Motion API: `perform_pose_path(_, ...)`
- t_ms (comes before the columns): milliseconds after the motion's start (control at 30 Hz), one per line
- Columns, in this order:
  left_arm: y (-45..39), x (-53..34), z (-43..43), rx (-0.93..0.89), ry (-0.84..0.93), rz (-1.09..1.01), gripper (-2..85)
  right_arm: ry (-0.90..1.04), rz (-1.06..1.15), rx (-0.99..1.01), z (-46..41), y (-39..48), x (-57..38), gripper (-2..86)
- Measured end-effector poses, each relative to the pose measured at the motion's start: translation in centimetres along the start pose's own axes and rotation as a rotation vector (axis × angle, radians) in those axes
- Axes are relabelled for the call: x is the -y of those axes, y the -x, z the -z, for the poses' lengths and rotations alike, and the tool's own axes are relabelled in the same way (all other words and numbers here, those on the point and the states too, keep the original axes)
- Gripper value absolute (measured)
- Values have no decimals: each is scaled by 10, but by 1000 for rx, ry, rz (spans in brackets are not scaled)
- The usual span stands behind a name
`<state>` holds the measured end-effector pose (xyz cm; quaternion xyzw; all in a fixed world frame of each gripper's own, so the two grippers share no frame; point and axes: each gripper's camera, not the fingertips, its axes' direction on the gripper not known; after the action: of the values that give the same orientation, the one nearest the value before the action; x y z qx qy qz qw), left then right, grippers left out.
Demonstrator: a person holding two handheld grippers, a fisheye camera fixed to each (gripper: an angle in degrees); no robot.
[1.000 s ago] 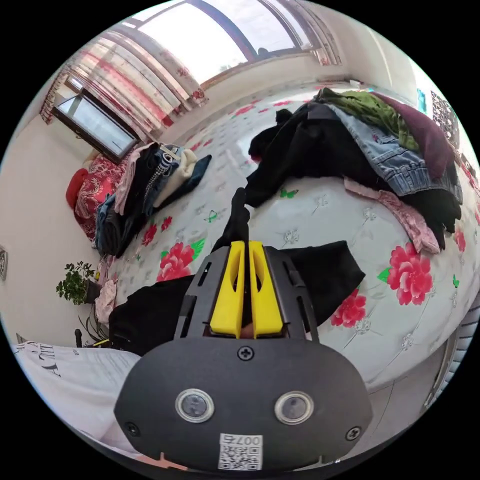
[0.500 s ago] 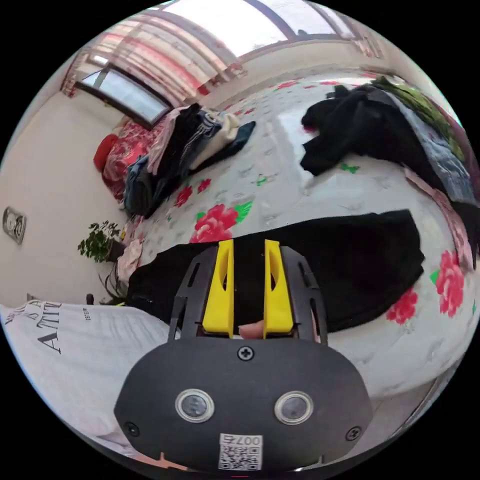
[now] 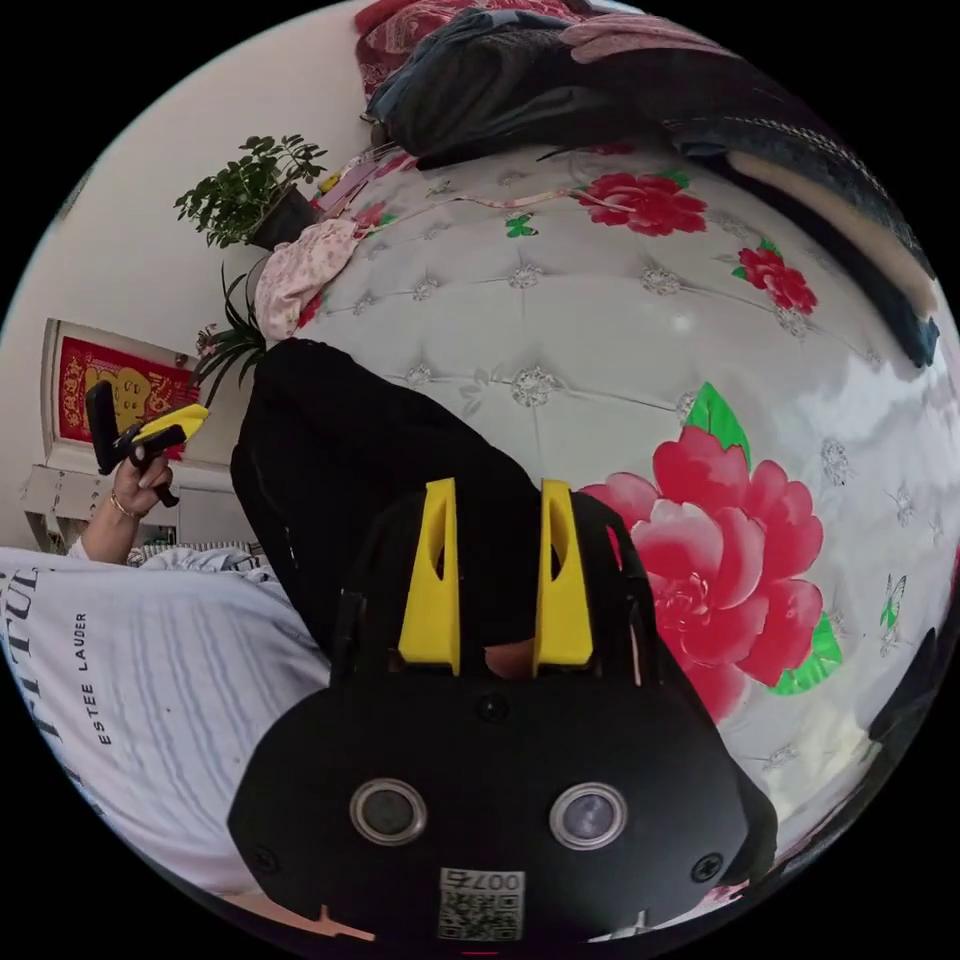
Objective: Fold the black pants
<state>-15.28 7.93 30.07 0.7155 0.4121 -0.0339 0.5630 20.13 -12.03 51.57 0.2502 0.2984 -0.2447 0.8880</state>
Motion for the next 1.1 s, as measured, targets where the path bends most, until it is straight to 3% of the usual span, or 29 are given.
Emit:
perform_pose_path(200,-21,64,-90,-101,130,-154,59,-26,145,-67,-22,72,-40,9)
perform_pose_path(300,-36,88,-132,-78,204,-265,59,65,174,66,-45,85,-50,11)
perform_pose_path(433,-43,89,-192,80,361,-372,45,106,19,231,-76,49,-38,38)
perform_pose_path(667,-20,88,-201,-10,300,-284,38,1,-364,540,-118,-71,12,86)
perform_pose_path(833,-15,88,-205,-23,277,-257,30,203,-390,703,-195,-102,53,90)
perform_pose_path(967,-12,89,-209,-22,266,-225,17,425,-249,644,-231,-87,57,91)
perform_pose_path(1100,-12,91,-211,-25,263,-216,10,328,-307,528,-209,-122,46,95)
